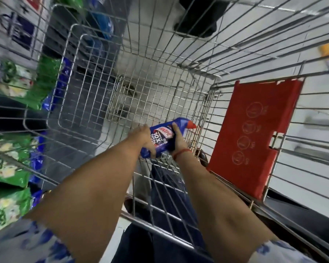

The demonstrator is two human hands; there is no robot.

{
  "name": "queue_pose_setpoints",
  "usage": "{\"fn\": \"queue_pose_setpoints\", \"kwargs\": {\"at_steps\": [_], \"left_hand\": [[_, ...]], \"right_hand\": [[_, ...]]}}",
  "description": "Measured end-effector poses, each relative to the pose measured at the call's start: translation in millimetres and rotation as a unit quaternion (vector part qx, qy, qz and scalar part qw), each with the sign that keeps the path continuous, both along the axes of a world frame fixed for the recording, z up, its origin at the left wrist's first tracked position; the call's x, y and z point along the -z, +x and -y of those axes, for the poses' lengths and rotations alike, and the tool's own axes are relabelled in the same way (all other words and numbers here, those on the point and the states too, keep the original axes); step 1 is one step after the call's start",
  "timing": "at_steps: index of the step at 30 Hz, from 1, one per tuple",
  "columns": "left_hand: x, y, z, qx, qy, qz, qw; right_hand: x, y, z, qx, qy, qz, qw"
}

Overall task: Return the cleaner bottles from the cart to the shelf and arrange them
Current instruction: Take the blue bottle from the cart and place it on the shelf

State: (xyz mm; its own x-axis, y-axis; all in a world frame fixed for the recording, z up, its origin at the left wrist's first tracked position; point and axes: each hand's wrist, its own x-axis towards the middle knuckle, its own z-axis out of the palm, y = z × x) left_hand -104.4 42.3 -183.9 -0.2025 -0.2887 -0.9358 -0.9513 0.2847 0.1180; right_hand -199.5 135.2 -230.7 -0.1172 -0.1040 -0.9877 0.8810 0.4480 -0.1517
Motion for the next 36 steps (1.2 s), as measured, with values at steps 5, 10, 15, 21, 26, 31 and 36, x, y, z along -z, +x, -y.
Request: {"fn": "queue_pose_setpoints", "kwargs": {"at_steps": [5, 10, 15, 21, 26, 31, 36], "left_hand": [[-42, 24, 34, -0.045, 0.027, -0.016, 0.999], [-99, 45, 55, -0.174, -0.039, -0.090, 0.980], [-173, 80, 53, -0.404, -0.121, -0.245, 0.873], [-253, 134, 22, -0.519, -0.212, -0.408, 0.720], [-290, 189, 1, -0.574, -0.318, -0.450, 0.605], [-316, 249, -11, -0.613, -0.403, -0.445, 0.514], [-329, 298, -13, -0.625, -0.466, -0.421, 0.464]], "right_hand": [[-36, 18, 38, -0.049, -0.054, -0.030, 0.997], [-102, 13, 90, -0.114, -0.185, -0.097, 0.971], [-197, 19, 132, -0.190, -0.328, -0.135, 0.916], [-312, 81, 162, -0.283, -0.513, -0.142, 0.798], [-377, 152, 175, -0.384, -0.597, -0.124, 0.693], [-422, 225, 183, -0.457, -0.642, -0.114, 0.605], [-446, 279, 189, -0.521, -0.672, -0.136, 0.508]]}}
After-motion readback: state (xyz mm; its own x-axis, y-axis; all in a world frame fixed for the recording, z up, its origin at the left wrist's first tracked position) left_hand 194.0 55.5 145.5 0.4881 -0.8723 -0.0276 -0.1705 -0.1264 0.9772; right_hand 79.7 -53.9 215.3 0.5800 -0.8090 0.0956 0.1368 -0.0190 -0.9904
